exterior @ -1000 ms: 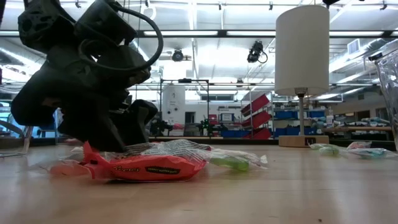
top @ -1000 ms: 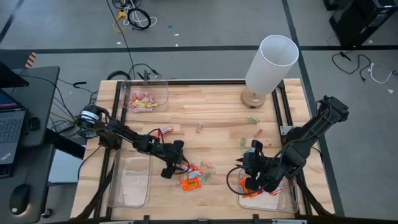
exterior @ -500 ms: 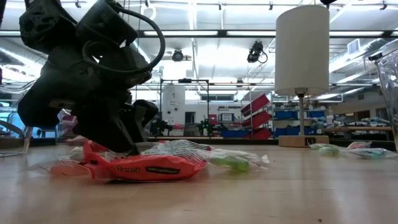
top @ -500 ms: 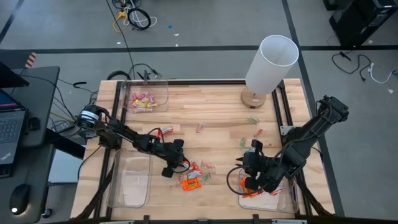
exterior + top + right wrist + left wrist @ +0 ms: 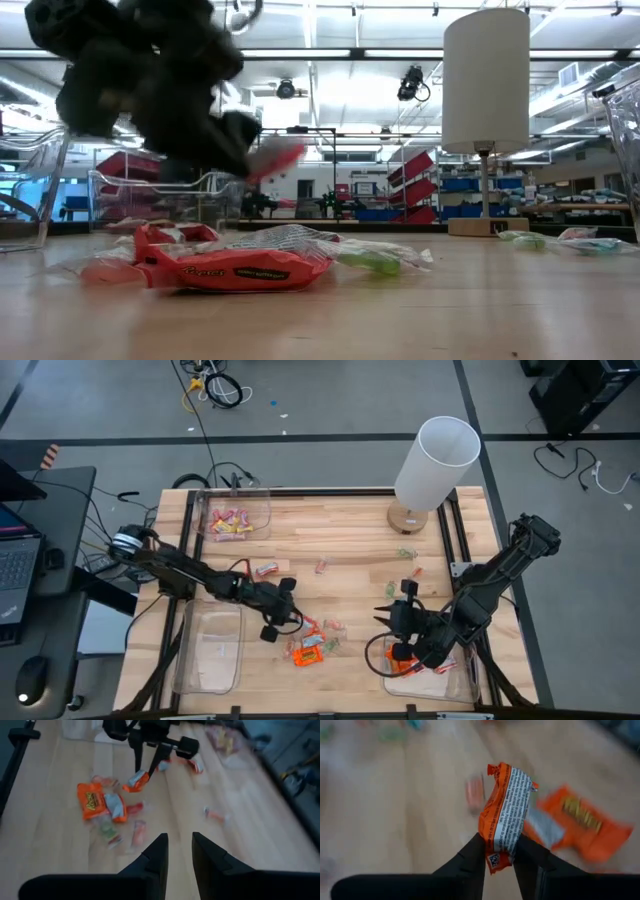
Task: Sort candy
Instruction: Put the chocolate into the bottom right transparent bin
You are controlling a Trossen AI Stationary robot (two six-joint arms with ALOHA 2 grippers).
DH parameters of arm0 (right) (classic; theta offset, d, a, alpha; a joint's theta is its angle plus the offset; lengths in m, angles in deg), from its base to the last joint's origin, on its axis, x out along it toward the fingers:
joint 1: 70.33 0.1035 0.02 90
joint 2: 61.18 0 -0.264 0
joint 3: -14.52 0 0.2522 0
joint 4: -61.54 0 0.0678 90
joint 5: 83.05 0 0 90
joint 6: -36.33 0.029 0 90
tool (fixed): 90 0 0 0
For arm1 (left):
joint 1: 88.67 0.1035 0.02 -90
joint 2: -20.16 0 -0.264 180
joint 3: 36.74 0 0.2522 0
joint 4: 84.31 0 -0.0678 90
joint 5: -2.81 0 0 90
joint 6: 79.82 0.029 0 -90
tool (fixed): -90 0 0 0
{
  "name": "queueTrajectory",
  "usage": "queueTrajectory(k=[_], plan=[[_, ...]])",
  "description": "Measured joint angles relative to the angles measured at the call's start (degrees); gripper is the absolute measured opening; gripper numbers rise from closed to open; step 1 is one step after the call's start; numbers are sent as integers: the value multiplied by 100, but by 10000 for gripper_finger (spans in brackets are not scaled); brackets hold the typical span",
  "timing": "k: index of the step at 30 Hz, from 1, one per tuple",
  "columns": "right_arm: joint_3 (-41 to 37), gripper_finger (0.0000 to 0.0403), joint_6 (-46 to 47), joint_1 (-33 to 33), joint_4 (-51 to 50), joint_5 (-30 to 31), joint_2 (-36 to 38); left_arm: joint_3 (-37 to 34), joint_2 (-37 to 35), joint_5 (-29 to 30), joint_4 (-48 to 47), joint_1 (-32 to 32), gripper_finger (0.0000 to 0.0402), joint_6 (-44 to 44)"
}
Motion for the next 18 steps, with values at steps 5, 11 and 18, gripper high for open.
queueTrajectory(k=[5, 11, 18], plan=[[0, 73, -1490, -194, 695, 21, -172, 0, -626, -413, 534, 246, 89, -669], [0, 73, -3644, -446, 1883, 383, -563, 0, -870, -1743, 1690, 662, 89, -2236], [-2, 80, -5336, -708, 3126, 970, -852, 0, -868, -2644, 2122, 993, 89, -3383]])
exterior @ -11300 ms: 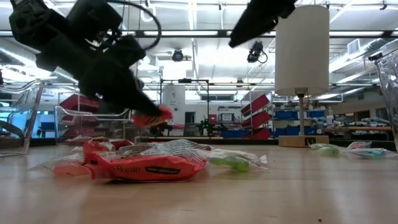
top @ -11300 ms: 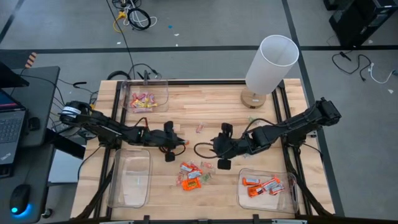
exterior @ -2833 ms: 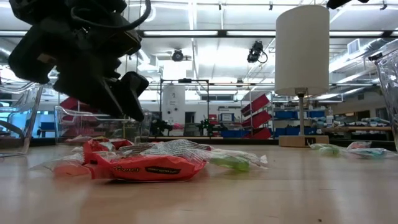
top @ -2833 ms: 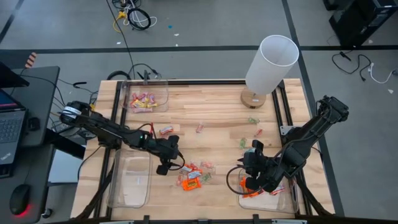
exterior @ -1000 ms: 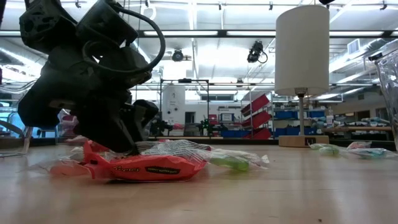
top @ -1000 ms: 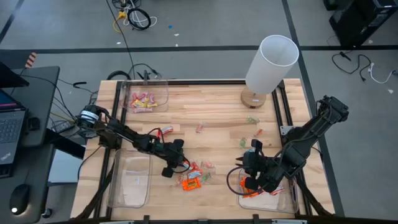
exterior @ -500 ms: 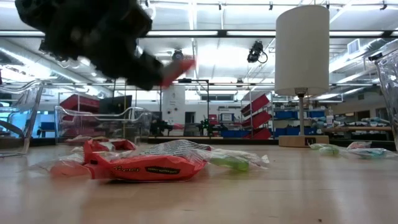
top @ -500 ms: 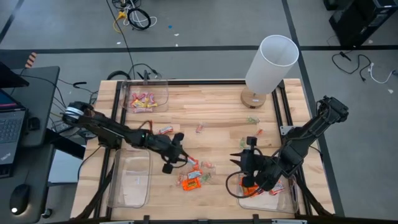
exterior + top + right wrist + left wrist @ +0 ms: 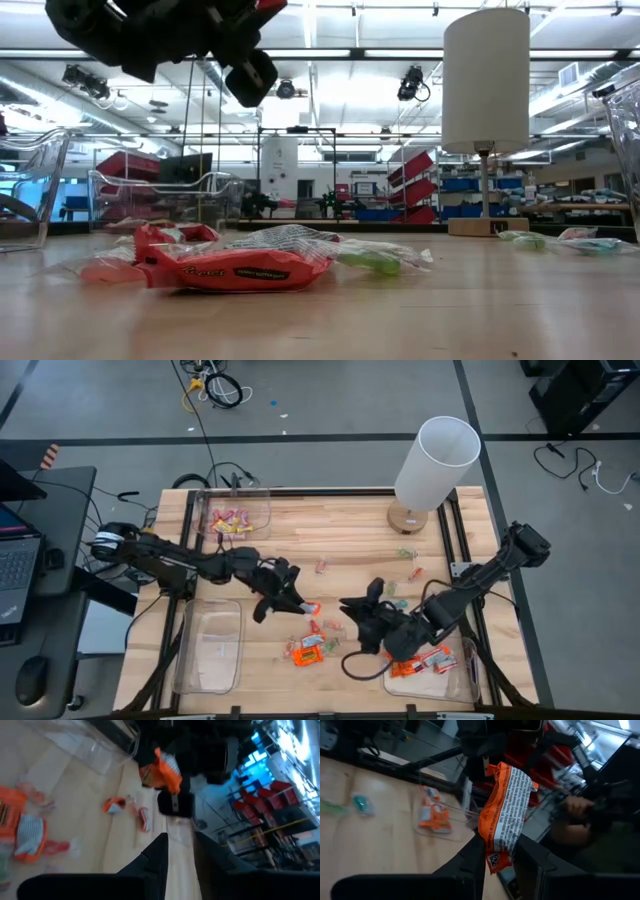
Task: Sort candy
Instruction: Put the chocolate into the bottom right transparent bin
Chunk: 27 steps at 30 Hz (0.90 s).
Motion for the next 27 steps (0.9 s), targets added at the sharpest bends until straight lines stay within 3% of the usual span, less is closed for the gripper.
queueTrajectory(k=[8, 18, 27], plan=[[0, 121, -492, -361, 732, -647, -48, 0, 1, -581, 54, 221, 89, -680], [0, 170, -793, -703, 1101, -1317, -77, 0, 1, -601, 47, 344, 89, -653], [0, 179, -1305, -1029, 1213, -1751, -79, 0, 1, -228, 44, 459, 89, -657]])
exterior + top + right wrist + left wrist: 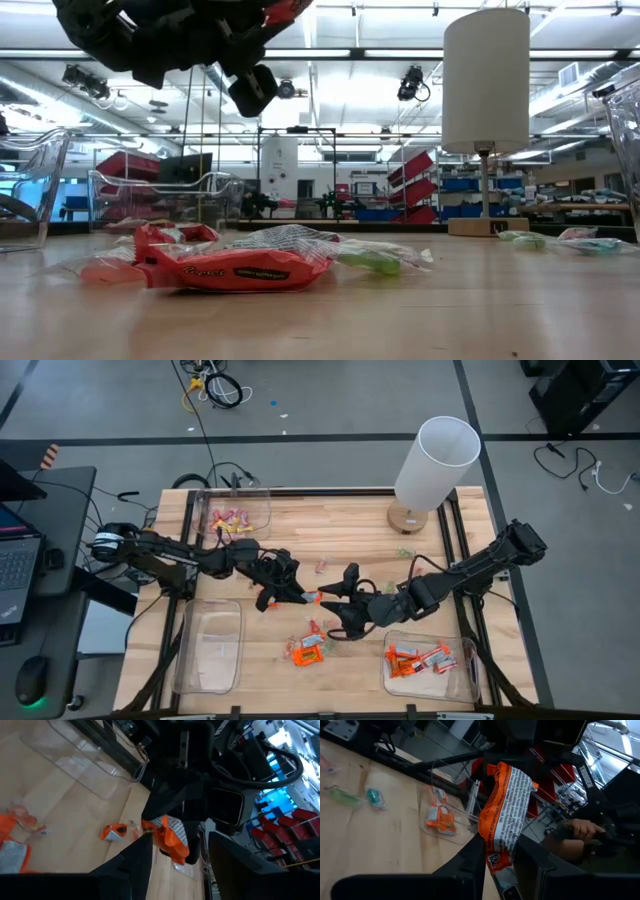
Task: Sort candy
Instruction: Put the chocolate into the bottom right transparent bin
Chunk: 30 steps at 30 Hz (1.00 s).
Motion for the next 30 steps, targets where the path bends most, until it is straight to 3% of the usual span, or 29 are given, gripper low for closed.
queueTrajectory(k=[12, 26, 30], plan=[[0, 160, -332, -264, -18, -575, 0, 0, 0, 63, 1, 28, 89, -188], [0, 25, -359, -317, -183, -924, 0, 0, 0, 66, -135, 28, 90, -141], [0, 5, -349, -301, -180, -923, 0, 0, 0, 66, -133, 26, 90, -133]])
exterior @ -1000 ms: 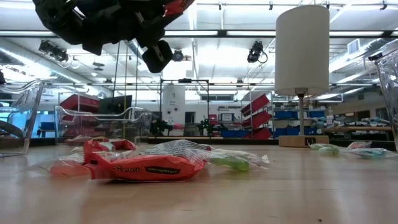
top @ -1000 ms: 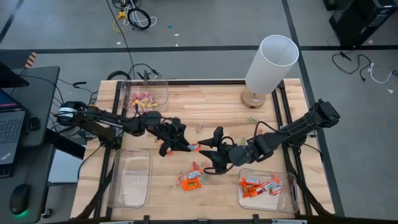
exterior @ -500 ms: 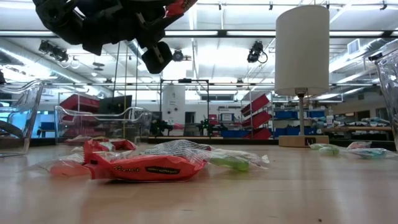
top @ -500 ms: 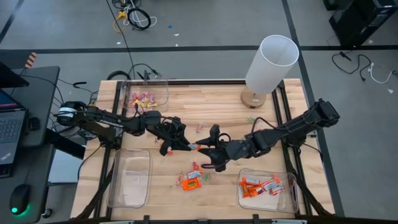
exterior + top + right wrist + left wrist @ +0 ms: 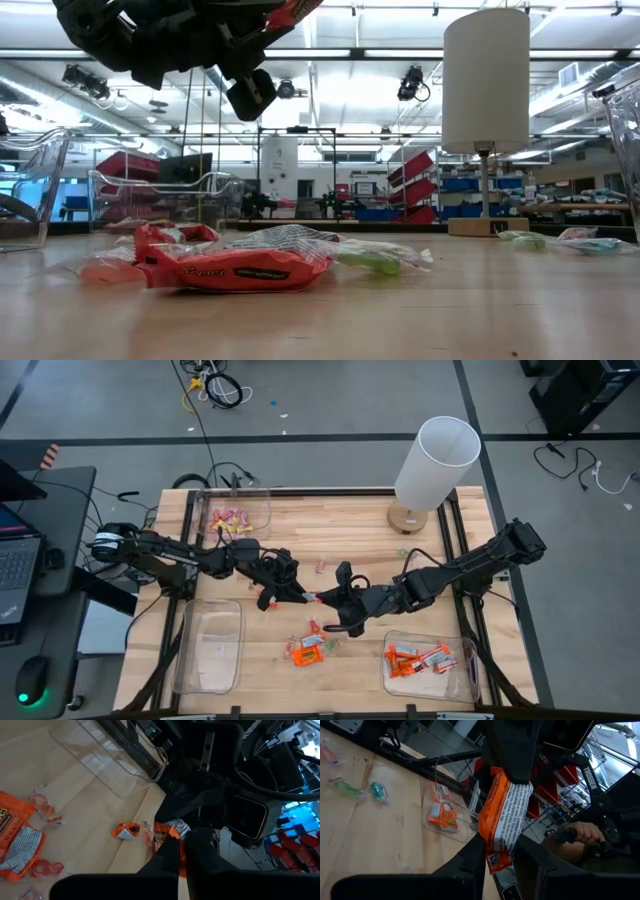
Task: Sort candy
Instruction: Put the chocolate into the bottom right transparent bin
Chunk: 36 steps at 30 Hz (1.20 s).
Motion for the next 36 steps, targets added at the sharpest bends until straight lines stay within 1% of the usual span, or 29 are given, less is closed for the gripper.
queueTrajectory(k=[9, 12, 14, 17, 22, 25, 30, 33, 35, 36], plan=[[0, 0, 332, 0, 28, 7, 0, 2, 0, 31, -47, 0, 90, 9], [0, 0, 448, 2, 35, 31, 0, 2, 0, 38, -52, 0, 91, 133], [0, 0, 556, 2, 36, 35, 0, 2, 0, 44, -45, 0, 96, 143], [0, 0, 631, 6, 48, 42, 8, 2, 0, 44, -35, 0, 117, 144], [0, 0, 644, 7, 62, 50, 11, 2, 0, 59, -63, 2, 166, 143], [0, 0, 842, 7, 96, 215, 28, 2, 0, 61, -61, 2, 191, 142], [0, 0, 1607, 7, -252, 230, 277, 2, 0, 60, -62, 15, 212, 158], [0, 0, 2425, 7, -737, 189, 592, 2, 0, 61, -108, 62, 213, 157], [0, 0, 3153, -15, -1227, -27, 865, 2, 2, 61, -165, 96, 214, 168], [4, 0, 3551, -46, -1504, -268, 1017, 2, 0, 61, -203, 110, 214, 216]])
